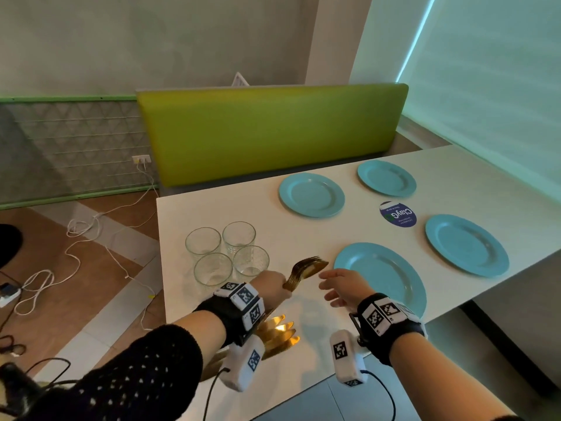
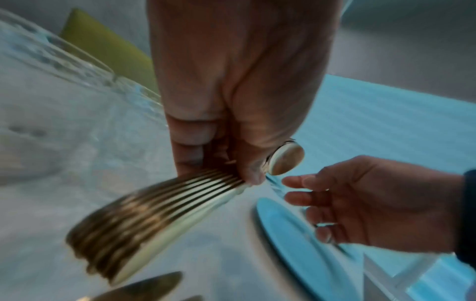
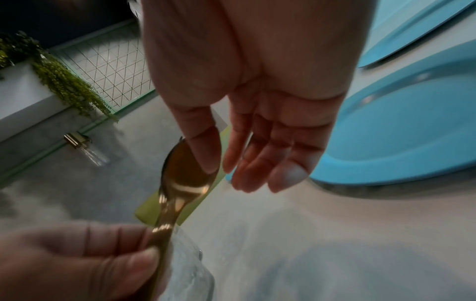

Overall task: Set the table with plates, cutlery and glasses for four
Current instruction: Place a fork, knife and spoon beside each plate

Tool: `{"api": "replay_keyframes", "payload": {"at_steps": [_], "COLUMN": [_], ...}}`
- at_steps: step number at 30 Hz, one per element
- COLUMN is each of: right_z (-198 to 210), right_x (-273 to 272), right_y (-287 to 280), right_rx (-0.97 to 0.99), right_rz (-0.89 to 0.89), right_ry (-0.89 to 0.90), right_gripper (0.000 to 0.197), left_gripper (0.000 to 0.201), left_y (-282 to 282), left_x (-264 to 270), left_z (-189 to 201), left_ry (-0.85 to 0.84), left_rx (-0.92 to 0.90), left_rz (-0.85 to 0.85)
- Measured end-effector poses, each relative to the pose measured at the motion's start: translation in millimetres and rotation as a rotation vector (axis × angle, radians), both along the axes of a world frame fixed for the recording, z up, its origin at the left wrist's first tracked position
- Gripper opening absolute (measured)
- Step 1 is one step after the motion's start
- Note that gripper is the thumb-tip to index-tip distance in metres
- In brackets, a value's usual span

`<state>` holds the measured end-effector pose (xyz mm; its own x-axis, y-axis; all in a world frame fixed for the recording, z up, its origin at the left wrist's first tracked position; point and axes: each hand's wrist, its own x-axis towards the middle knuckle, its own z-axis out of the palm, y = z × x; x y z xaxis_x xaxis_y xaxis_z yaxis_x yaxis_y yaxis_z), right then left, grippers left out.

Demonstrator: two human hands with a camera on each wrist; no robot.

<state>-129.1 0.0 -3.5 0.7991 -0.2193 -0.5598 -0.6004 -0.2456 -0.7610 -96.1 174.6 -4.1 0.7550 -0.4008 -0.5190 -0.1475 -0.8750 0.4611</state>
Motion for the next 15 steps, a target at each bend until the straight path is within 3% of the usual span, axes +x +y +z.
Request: {"api": "replay_keyframes", "payload": {"at_steps": [3, 7, 15], "right_z": [11, 21, 18], "right_x": [0, -1, 4], "right_y": [-2, -13, -71], "right_rx": [0.055, 0.098, 0.027], "right_rz": [0.018, -0.013, -0.145], "right_ry": [-0.032, -0.088, -0.117], "right_gripper": [0.012, 0.011, 0.015], "left_gripper": [0.032, 0.02, 0.018], "left_y": [-22, -54, -124], "left_x": [8, 14, 26], "left_z": [5, 4, 0], "left_ry": [0.072, 0.339, 0.473], "left_rx": [-0.18, -0.538, -0.671], "left_rz": [0.109, 0.306, 0.321]}}
